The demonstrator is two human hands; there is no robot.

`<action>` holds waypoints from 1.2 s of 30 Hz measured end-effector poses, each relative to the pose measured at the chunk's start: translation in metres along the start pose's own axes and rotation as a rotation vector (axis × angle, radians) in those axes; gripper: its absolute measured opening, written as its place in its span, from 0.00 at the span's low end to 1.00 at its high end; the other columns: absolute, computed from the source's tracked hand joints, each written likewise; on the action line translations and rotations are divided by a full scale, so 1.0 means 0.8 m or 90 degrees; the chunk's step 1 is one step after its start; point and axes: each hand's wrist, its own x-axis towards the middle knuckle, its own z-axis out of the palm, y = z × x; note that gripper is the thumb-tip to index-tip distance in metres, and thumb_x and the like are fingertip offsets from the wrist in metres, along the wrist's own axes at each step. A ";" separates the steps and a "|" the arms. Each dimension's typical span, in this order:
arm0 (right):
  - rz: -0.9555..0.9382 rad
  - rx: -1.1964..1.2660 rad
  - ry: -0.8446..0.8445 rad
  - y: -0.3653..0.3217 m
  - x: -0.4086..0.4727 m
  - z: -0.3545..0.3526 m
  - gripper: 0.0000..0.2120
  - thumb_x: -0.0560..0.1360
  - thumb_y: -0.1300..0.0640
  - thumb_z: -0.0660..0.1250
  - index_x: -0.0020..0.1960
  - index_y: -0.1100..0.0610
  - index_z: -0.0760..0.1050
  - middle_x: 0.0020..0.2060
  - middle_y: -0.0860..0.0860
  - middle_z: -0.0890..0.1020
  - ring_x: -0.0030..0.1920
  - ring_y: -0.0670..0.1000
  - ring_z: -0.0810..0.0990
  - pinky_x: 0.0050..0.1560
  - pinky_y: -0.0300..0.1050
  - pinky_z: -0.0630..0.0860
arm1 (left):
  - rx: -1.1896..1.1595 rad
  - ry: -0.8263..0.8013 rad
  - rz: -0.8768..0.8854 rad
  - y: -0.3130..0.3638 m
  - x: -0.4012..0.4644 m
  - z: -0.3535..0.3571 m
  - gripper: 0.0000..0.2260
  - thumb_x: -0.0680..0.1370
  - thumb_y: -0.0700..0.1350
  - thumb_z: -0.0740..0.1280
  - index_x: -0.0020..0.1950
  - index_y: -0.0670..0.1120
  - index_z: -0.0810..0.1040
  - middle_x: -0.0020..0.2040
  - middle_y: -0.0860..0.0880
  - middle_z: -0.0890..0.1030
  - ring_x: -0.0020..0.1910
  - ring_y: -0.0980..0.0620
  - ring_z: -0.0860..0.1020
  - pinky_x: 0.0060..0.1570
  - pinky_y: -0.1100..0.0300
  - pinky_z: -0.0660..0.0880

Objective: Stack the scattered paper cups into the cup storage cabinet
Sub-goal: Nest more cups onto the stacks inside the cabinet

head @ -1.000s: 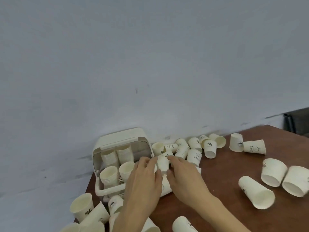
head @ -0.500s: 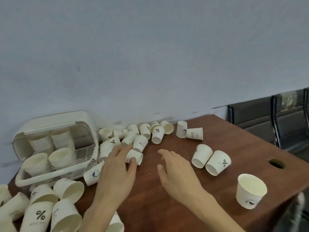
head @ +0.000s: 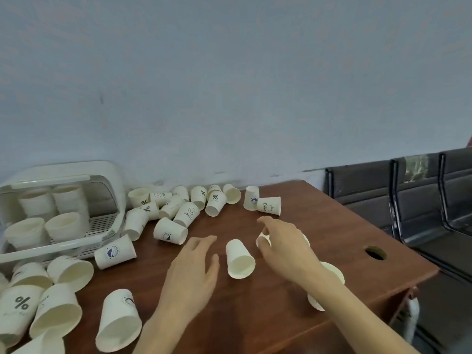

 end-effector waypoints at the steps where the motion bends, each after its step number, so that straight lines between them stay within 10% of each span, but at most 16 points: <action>1: 0.006 0.002 -0.001 0.004 -0.001 -0.001 0.20 0.79 0.55 0.58 0.71 0.52 0.66 0.56 0.49 0.77 0.58 0.52 0.74 0.52 0.46 0.70 | -0.001 -0.010 0.004 0.004 -0.002 0.004 0.17 0.79 0.50 0.61 0.69 0.56 0.70 0.58 0.61 0.71 0.55 0.58 0.73 0.55 0.57 0.72; 14: 0.197 -0.104 -0.081 0.123 0.043 -0.007 0.03 0.76 0.60 0.57 0.44 0.56 0.67 0.41 0.52 0.74 0.41 0.54 0.71 0.41 0.46 0.68 | 0.118 -0.174 0.053 0.068 0.068 0.084 0.17 0.81 0.50 0.56 0.70 0.55 0.66 0.60 0.54 0.71 0.57 0.51 0.74 0.54 0.55 0.72; 17: 0.213 -0.117 -0.107 0.143 0.059 0.003 0.12 0.76 0.60 0.57 0.36 0.53 0.58 0.37 0.50 0.69 0.41 0.55 0.70 0.43 0.47 0.67 | 0.176 -0.231 0.074 0.083 0.100 0.113 0.18 0.80 0.48 0.56 0.71 0.53 0.66 0.60 0.51 0.72 0.57 0.48 0.74 0.52 0.53 0.73; 36: 0.297 -0.057 -0.205 0.191 0.112 0.059 0.07 0.78 0.52 0.60 0.48 0.55 0.68 0.48 0.52 0.76 0.49 0.54 0.77 0.45 0.45 0.73 | 0.323 -0.332 0.075 0.085 0.210 0.220 0.19 0.76 0.38 0.61 0.66 0.47 0.65 0.59 0.44 0.75 0.57 0.43 0.75 0.48 0.52 0.69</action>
